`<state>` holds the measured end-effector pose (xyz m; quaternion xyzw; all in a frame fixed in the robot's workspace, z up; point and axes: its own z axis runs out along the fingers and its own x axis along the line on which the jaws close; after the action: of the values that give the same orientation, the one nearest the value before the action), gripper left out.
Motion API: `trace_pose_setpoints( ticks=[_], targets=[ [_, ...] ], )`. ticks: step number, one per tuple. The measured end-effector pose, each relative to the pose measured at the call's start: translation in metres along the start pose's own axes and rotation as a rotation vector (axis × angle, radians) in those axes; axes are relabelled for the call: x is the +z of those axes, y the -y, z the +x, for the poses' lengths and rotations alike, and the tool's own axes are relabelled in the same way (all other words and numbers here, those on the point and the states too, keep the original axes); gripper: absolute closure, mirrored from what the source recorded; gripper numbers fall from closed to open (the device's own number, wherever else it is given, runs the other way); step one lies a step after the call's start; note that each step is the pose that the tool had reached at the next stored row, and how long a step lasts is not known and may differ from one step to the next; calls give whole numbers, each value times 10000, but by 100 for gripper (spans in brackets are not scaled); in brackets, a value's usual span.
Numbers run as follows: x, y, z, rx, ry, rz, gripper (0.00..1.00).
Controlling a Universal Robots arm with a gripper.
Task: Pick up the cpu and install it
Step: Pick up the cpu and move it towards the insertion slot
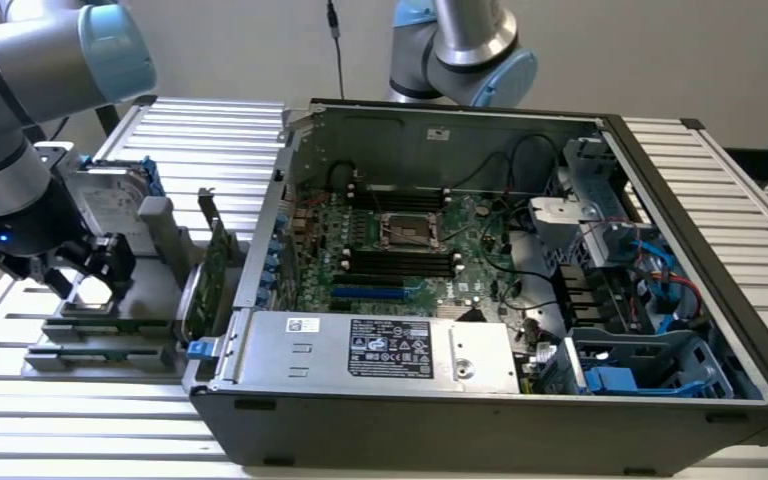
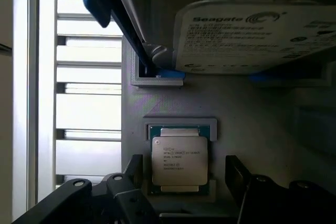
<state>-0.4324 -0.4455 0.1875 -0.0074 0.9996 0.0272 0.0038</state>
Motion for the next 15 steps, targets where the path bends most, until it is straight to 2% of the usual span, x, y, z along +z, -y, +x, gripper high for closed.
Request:
trace_pose_setpoints(
  ticks=[6, 7, 8, 9, 10, 15],
  targets=[
    [14, 1, 0, 0, 2, -29, 27],
    [15, 1, 0, 0, 2, -35, 29],
    [15, 0, 0, 1, -1, -41, 35],
    [16, 0, 0, 0, 3, -48, 35],
    [16, 0, -1, 0, 4, -56, 42],
    [16, 1, -2, 0, 3, -97, 42]
  ],
)
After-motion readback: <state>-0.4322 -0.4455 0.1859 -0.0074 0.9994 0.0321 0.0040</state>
